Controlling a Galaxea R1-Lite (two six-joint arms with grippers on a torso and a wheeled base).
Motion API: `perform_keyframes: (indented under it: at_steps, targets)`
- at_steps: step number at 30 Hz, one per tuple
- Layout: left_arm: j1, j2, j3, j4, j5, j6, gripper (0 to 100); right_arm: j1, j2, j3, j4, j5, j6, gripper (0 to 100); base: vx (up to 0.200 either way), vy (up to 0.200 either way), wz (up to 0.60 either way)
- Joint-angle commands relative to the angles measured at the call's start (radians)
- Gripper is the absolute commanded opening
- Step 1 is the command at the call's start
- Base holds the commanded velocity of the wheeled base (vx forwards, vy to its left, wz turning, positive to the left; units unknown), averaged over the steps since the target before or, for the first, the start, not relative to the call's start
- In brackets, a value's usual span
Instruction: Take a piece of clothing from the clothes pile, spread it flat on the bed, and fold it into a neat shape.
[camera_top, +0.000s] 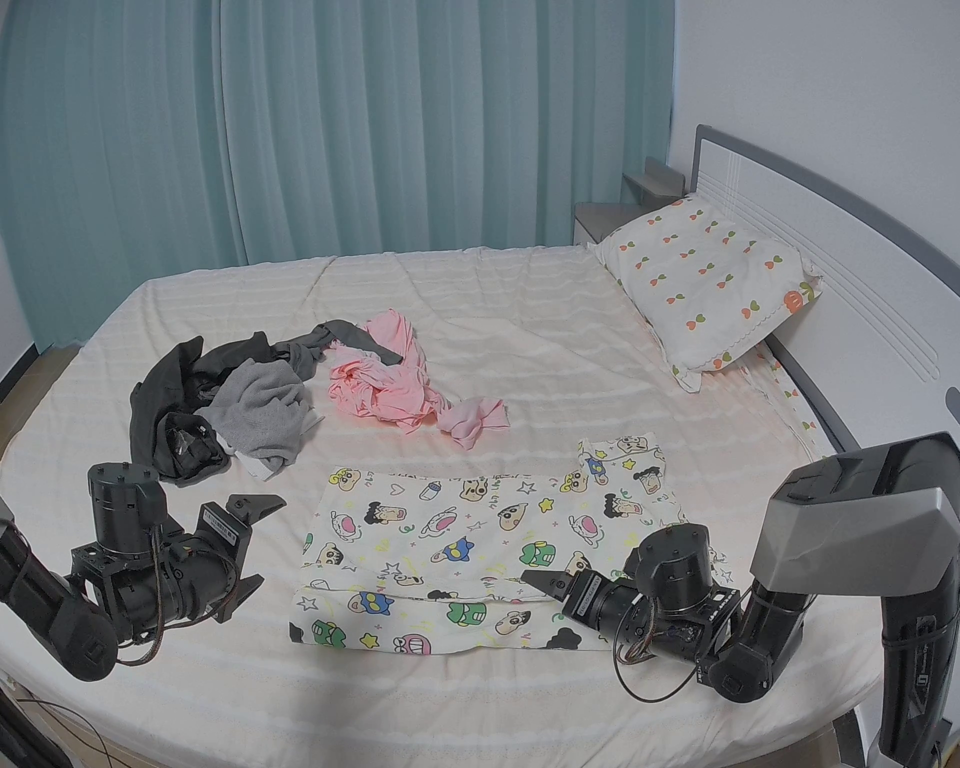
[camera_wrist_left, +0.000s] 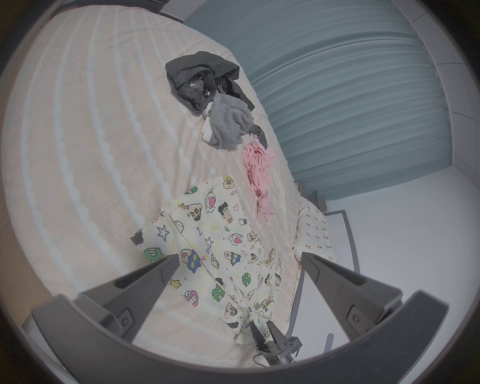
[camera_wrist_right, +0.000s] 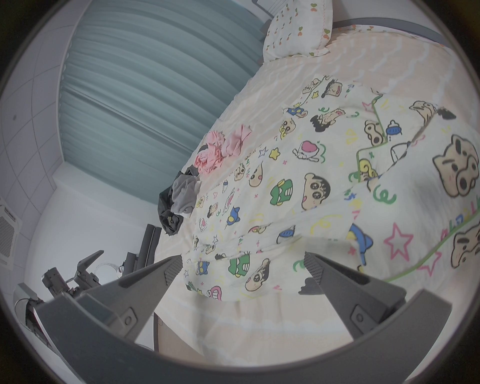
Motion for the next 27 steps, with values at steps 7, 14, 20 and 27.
perform_keyframes:
  at_steps: [7,14,20,27]
  targets:
    - [0.001,0.015,0.000,-0.001,0.004,0.003,100,0.007,0.052,-0.034,0.007,-0.001,-0.049,100,0.000,0.000,0.00]
    - [0.001,0.019,0.000,-0.001,0.004,0.003,100,0.001,0.097,-0.074,0.014,-0.007,-0.109,100,0.000,0.000,0.00]
    - [0.001,0.029,0.000,-0.001,0.007,0.003,100,-0.016,0.105,-0.155,0.126,-0.007,-0.134,100,0.000,0.000,0.00]
    - [0.001,0.027,0.000,-0.001,0.007,0.003,100,-0.050,0.114,-0.284,0.224,-0.018,-0.132,100,0.000,0.000,0.00]
